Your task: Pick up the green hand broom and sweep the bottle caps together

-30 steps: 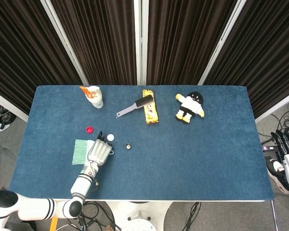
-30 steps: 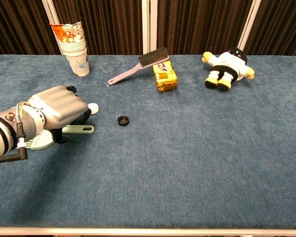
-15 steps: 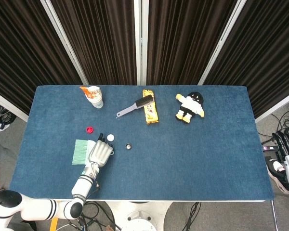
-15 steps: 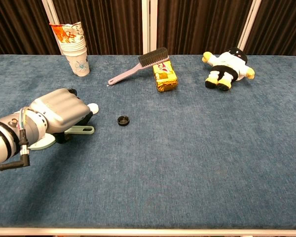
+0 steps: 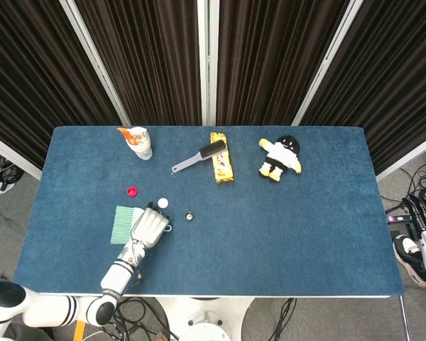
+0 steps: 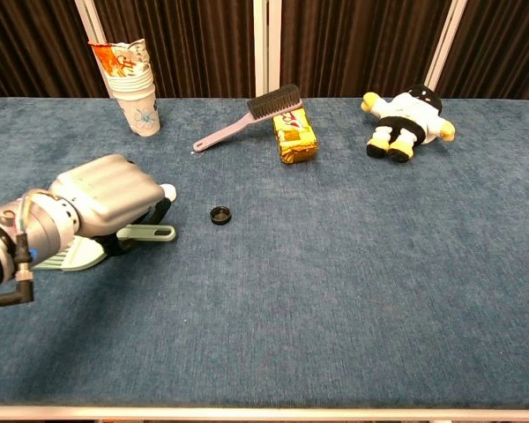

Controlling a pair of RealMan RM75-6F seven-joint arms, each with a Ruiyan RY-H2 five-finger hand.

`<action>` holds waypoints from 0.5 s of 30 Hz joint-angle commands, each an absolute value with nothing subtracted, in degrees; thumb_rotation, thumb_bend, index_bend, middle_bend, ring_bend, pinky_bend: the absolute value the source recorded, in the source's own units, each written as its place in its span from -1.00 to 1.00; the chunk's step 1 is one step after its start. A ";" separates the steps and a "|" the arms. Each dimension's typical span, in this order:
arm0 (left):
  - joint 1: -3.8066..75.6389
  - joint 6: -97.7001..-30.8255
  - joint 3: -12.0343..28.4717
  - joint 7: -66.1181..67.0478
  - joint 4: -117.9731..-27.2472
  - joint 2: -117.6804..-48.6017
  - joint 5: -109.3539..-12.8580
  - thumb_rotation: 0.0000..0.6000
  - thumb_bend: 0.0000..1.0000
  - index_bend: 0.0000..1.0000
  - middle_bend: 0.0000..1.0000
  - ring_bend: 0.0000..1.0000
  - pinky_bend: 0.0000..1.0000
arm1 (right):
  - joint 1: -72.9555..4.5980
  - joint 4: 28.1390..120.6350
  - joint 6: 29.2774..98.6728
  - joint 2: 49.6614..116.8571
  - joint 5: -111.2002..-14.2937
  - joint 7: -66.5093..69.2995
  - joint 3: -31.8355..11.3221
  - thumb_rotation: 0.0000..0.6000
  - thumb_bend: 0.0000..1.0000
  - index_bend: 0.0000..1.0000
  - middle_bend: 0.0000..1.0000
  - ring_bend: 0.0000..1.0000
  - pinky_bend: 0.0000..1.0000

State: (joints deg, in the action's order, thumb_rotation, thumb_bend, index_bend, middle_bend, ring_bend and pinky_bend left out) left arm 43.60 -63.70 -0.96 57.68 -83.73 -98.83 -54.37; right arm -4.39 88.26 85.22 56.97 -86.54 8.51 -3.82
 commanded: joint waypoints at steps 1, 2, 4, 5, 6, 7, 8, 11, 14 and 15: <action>42.60 -62.79 -1.61 49.89 -83.70 -95.50 -60.48 1.00 -0.14 0.03 0.15 -0.20 -0.28 | -4.29 88.39 85.34 56.91 -86.59 8.44 -3.77 1.00 -0.40 -1.00 -0.92 -1.00 -1.00; 42.45 -62.65 -1.51 48.05 -83.71 -94.72 -61.57 1.00 -0.13 0.03 0.16 -0.20 -0.26 | -4.21 88.44 85.41 56.89 -86.63 8.42 -3.73 1.00 -0.40 -1.00 -0.92 -1.00 -1.00; 42.01 -62.37 -0.98 42.47 -83.73 -92.77 -64.24 1.00 -0.11 0.03 0.16 -0.20 -0.22 | -4.07 88.55 85.59 56.81 -86.64 8.33 -3.71 1.00 -0.40 -1.00 -0.92 -1.00 -1.00; 41.77 -62.42 -0.65 39.75 -83.61 -91.92 -65.43 1.00 -0.10 0.03 0.16 -0.20 -0.20 | -4.03 88.63 85.63 56.75 -86.61 8.28 -3.72 1.00 -0.40 -1.00 -0.92 -1.00 -1.00; 41.52 -62.55 -0.33 36.96 -83.34 -91.07 -66.73 1.00 -0.10 0.03 0.16 -0.20 -0.19 | -3.98 88.73 85.66 56.69 -86.59 8.22 -3.72 1.00 -0.40 -1.00 -0.92 -1.00 -1.00; 41.11 -62.89 0.16 32.97 -82.87 -90.01 -68.35 1.00 -0.09 0.03 0.16 -0.20 -0.17 | -3.91 88.89 85.73 56.60 -86.57 8.12 -3.71 1.00 -0.40 -1.00 -0.92 -1.00 -1.00; 40.78 -63.12 0.57 29.65 -82.47 -89.30 -69.49 1.00 -0.09 0.03 0.16 -0.20 -0.15 | -3.86 89.02 85.79 56.53 -86.59 8.02 -3.71 1.00 -0.40 -1.00 -0.92 -1.00 -1.00; 39.72 -63.90 2.14 17.31 -80.05 -87.33 -72.95 1.00 -0.05 0.04 0.16 -0.19 -0.10 | -3.68 89.39 86.05 56.37 -86.65 7.62 -3.69 1.00 -0.40 -1.00 -0.92 -1.00 -1.00; 38.57 -65.58 3.82 3.71 -75.79 -86.67 -76.10 1.00 -0.04 0.06 0.18 -0.14 -0.04 | -3.58 89.75 86.10 56.23 -86.59 7.31 -3.69 1.00 -0.40 -1.00 -0.92 -1.00 -1.00; 38.22 -66.22 4.39 -0.12 -73.98 -86.84 -76.70 1.00 -0.04 0.06 0.18 -0.14 -0.03 | -3.56 89.85 86.09 56.19 -86.55 7.24 -3.70 1.00 -0.40 -1.00 -0.92 -1.00 -1.00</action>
